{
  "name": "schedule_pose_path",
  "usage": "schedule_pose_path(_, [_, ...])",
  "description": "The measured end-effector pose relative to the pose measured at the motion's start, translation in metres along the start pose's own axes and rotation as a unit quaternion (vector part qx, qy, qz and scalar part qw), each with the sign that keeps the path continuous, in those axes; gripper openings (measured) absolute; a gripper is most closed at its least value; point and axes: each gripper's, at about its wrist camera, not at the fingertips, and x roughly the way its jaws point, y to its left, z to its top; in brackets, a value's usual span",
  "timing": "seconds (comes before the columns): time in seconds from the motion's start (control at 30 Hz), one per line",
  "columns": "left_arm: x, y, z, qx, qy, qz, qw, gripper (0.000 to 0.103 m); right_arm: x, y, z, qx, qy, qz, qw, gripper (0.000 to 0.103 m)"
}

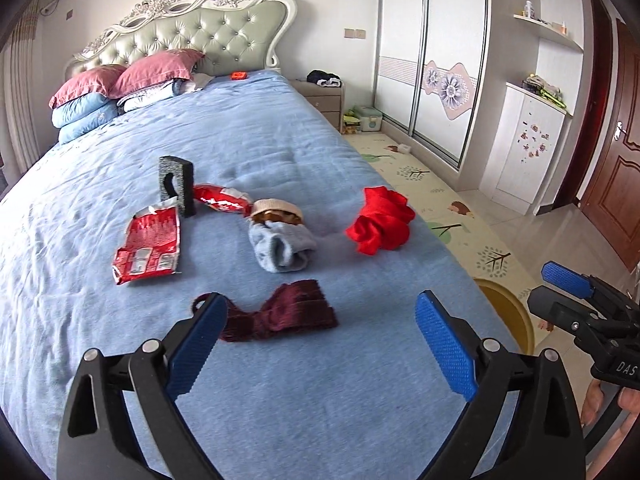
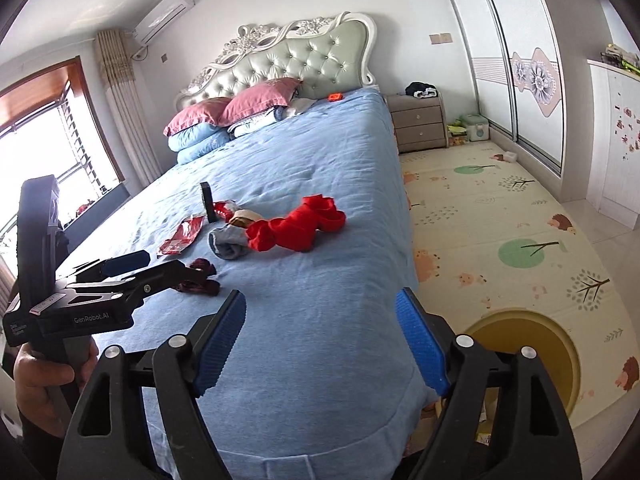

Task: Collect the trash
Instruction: 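Move both tools back toward the dark red scarf and red cloth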

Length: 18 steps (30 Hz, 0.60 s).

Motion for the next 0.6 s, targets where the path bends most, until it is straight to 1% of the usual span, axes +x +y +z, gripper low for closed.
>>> schedule_pose_path(0.07, [-0.002, 0.014, -0.004, -0.004, -0.003, 0.002, 1.0, 0.097, 0.004, 0.012, 0.001, -0.012, 0.0, 0.002, 1.0, 0.081])
schedule_pose_path(0.1, [-0.003, 0.02, -0.005, -0.004, -0.004, 0.004, 1.0, 0.098, 0.005, 0.019, 0.001, -0.017, -0.001, -0.001, 1.0, 0.087])
schedule_pose_path(0.13, [-0.002, 0.026, -0.006, -0.002, -0.004, 0.006, 1.0, 0.099, 0.007, 0.024, 0.001, -0.022, -0.003, -0.005, 1.0, 0.089])
schedule_pose_path(0.27, [0.006, 0.046, -0.011, 0.008, 0.006, 0.012, 0.9999, 0.099, 0.014, 0.04, 0.001, -0.039, -0.006, -0.011, 0.999, 0.092])
schedule_pose_path(0.37, [0.015, 0.059, -0.011, 0.01, 0.018, -0.004, 0.9998, 0.099, 0.021, 0.045, 0.003, -0.041, -0.003, -0.01, 0.999, 0.093])
schedule_pose_path(0.43, [0.02, 0.064, -0.011, 0.012, 0.024, -0.022, 0.9994, 0.099, 0.026, 0.049, 0.003, -0.042, 0.002, -0.008, 0.999, 0.093])
schedule_pose_path(0.6, [0.032, 0.057, -0.009, 0.042, 0.036, -0.047, 0.9974, 0.099, 0.036, 0.054, 0.005, -0.042, 0.01, -0.006, 0.999, 0.093])
